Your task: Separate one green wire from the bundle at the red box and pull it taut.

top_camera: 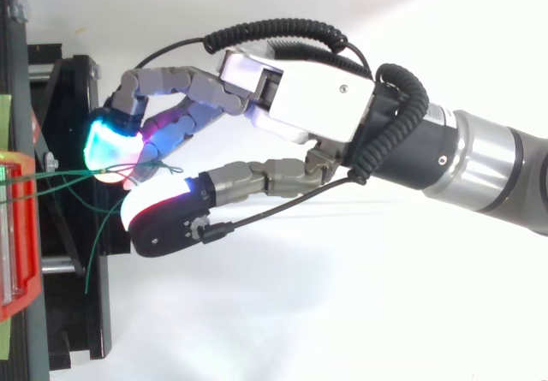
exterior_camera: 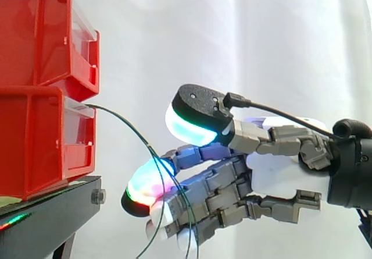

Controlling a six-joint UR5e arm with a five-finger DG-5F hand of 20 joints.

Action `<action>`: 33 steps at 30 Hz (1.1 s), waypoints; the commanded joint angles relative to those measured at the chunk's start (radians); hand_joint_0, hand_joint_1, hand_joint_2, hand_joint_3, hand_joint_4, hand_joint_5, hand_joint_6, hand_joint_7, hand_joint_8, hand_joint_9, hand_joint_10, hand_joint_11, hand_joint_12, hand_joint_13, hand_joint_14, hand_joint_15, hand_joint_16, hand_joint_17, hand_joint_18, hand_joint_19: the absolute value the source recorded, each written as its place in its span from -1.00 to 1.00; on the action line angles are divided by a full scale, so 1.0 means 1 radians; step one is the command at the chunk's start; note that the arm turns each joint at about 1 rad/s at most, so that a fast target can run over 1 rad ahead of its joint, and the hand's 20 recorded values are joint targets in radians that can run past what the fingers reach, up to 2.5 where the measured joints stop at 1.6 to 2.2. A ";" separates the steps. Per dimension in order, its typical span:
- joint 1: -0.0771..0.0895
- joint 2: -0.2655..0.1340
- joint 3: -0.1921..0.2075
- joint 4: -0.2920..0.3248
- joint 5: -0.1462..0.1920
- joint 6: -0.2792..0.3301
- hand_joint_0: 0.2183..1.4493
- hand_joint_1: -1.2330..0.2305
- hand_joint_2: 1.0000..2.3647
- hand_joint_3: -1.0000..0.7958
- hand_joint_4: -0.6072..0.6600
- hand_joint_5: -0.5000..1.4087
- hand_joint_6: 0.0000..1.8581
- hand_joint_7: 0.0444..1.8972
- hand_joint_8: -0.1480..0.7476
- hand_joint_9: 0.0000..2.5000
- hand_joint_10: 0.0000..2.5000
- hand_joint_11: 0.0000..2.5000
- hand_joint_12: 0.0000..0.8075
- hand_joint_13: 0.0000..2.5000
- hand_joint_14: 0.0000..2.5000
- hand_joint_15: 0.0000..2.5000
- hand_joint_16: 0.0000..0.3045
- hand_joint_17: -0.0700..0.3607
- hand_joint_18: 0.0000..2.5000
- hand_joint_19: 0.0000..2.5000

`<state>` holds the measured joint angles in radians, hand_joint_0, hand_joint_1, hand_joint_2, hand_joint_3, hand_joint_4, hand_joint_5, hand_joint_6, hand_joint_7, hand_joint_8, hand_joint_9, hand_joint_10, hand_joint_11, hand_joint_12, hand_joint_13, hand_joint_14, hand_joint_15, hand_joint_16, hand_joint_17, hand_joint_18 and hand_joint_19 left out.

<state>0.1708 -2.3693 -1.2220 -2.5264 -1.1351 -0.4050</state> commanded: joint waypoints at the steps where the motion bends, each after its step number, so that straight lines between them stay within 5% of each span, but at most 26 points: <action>1: 0.003 -0.001 0.026 -0.023 0.000 -0.003 -0.42 -0.09 -0.99 -0.35 0.45 -0.57 -0.46 0.21 0.11 -0.22 -0.99 -0.72 0.01 -0.34 -0.99 -0.70 -0.62 -0.06 -0.46 -0.56; 15: 0.029 -0.001 0.056 -0.054 0.005 -0.001 -0.36 -0.13 -0.97 -0.24 0.34 -0.54 -0.46 0.52 0.11 -0.20 -0.99 -0.70 0.00 -0.32 -0.99 -0.69 -0.62 -0.07 -0.45 -0.56; 33: 0.036 -0.001 0.047 -0.101 0.003 0.046 -0.39 -0.12 -0.98 -0.27 0.33 -0.58 -0.29 0.27 0.12 -0.19 -0.99 -0.67 0.03 -0.30 -0.99 -0.67 -0.62 -0.07 -0.43 -0.56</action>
<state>0.2067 -2.3693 -1.1733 -2.6054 -1.1302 -0.3795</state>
